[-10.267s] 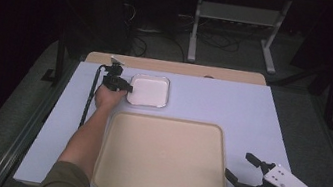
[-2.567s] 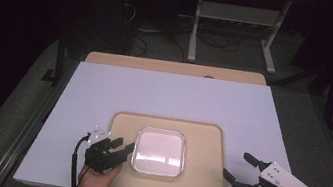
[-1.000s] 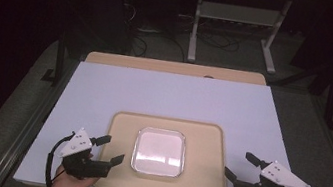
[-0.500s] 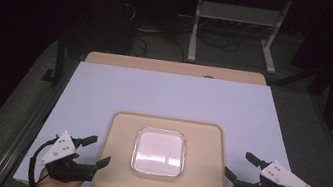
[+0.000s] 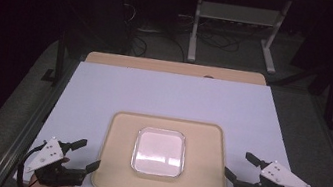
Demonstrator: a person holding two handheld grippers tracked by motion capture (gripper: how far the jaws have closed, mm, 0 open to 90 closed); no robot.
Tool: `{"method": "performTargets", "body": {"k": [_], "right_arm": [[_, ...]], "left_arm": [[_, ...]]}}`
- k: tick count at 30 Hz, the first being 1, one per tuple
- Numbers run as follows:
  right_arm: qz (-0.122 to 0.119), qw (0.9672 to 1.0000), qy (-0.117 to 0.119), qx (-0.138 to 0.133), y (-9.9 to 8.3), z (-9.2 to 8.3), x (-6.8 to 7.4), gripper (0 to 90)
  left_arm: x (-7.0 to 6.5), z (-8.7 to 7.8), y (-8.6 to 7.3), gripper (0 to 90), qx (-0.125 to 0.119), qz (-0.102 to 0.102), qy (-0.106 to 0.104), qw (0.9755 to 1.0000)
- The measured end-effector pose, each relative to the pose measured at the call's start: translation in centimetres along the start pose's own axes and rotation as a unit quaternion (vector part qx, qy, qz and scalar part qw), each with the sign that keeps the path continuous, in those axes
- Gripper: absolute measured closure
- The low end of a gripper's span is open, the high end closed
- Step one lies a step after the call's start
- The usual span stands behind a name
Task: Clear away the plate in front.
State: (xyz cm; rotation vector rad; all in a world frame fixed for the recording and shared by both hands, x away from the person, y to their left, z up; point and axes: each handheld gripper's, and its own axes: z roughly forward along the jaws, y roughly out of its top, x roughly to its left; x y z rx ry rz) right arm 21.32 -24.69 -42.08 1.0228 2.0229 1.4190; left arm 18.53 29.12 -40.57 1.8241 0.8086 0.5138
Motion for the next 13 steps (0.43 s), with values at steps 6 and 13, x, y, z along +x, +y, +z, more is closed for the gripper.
{"method": "performTargets", "body": {"k": [6,13], "right_arm": [[-0.007,0.9999,0.006,0.004,0.04,0.19,0.22,13.1],[-0.008,0.9999,0.009,0.006,0.02,0.4,0.18,13.2]], "left_arm": [[0.18,-0.08,0.02,19.7,-0.01,-0.005,0.001,0.9999],[0.42,0.05,-0.05,19.5,-0.009,-0.008,0.005,0.9999]]}}
